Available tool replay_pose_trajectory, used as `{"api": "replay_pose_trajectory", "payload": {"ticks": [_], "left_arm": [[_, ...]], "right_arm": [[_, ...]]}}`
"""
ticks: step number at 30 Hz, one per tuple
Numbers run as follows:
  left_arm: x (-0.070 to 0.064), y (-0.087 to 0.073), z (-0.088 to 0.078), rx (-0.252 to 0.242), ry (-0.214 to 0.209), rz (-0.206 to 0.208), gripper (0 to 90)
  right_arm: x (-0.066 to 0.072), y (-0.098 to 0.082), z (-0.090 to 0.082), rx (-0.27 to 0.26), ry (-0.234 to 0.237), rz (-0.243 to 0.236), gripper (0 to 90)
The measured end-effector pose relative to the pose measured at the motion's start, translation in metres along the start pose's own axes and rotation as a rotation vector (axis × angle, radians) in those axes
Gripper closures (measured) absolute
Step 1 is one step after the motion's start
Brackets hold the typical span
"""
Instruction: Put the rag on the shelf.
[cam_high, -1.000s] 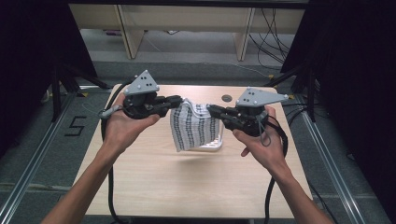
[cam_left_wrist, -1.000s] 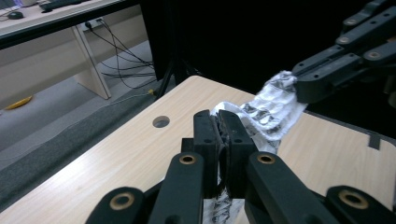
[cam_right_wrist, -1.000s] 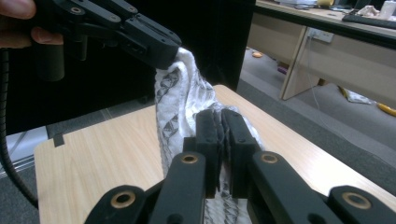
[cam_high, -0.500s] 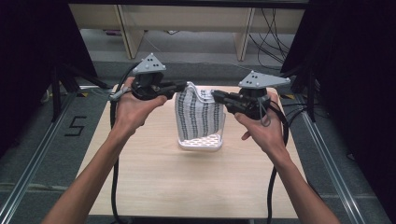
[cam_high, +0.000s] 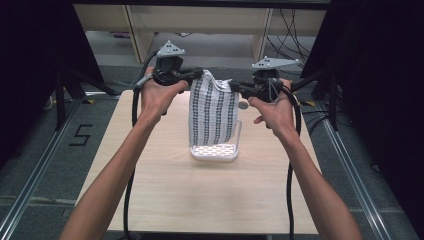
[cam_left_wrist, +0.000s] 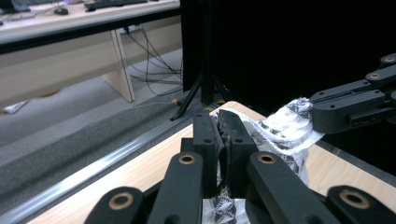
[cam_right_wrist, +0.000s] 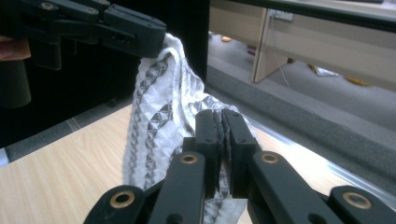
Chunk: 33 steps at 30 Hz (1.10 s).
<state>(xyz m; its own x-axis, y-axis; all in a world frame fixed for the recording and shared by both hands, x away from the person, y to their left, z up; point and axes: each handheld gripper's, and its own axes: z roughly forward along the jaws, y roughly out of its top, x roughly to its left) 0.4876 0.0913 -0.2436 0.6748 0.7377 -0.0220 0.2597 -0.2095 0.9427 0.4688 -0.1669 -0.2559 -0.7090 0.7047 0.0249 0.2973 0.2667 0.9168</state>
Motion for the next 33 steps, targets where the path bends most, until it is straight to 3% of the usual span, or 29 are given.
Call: {"api": "replay_pose_trajectory", "payload": {"ticks": [2,5,7,10,11,13,20,24,29,31,33], "left_arm": [[0.005,-0.002,0.010,-0.005,0.000,-0.032,85.9],[0.007,-0.004,0.016,-0.004,-0.001,-0.044,85.9],[0.010,-0.006,0.022,-0.006,-0.010,-0.074,85.9],[0.011,-0.008,0.029,0.007,-0.022,-0.095,85.6],[0.012,-0.010,0.032,0.012,-0.025,-0.102,85.5],[0.015,-0.013,0.039,0.021,-0.029,-0.128,85.4],[0.023,-0.019,0.048,0.043,-0.012,-0.156,85.4],[0.028,-0.024,0.057,0.057,-0.005,-0.179,85.2],[0.030,-0.032,0.068,0.074,-0.010,-0.195,84.7],[0.031,-0.035,0.071,0.088,-0.001,-0.199,84.3],[0.034,-0.039,0.074,0.099,0.013,-0.202,83.7]], "right_arm": [[-0.004,0.000,0.005,-0.002,-0.005,0.003,86.5],[-0.009,0.000,0.009,0.008,-0.020,0.003,86.5],[-0.011,-0.001,0.014,0.007,-0.021,0.036,86.5],[-0.018,-0.003,0.019,0.015,-0.029,0.032,86.3],[-0.018,-0.003,0.020,0.024,-0.023,0.062,86.3],[-0.022,-0.005,0.024,0.031,-0.027,0.077,86.2],[-0.031,-0.011,0.036,0.056,-0.037,0.088,86.0],[-0.035,-0.014,0.044,0.073,-0.043,0.139,85.9],[-0.042,-0.019,0.054,0.093,-0.056,0.147,85.5],[-0.044,-0.021,0.058,0.096,-0.056,0.139,85.3],[-0.045,-0.024,0.062,0.107,-0.063,0.160,85.1]]}}
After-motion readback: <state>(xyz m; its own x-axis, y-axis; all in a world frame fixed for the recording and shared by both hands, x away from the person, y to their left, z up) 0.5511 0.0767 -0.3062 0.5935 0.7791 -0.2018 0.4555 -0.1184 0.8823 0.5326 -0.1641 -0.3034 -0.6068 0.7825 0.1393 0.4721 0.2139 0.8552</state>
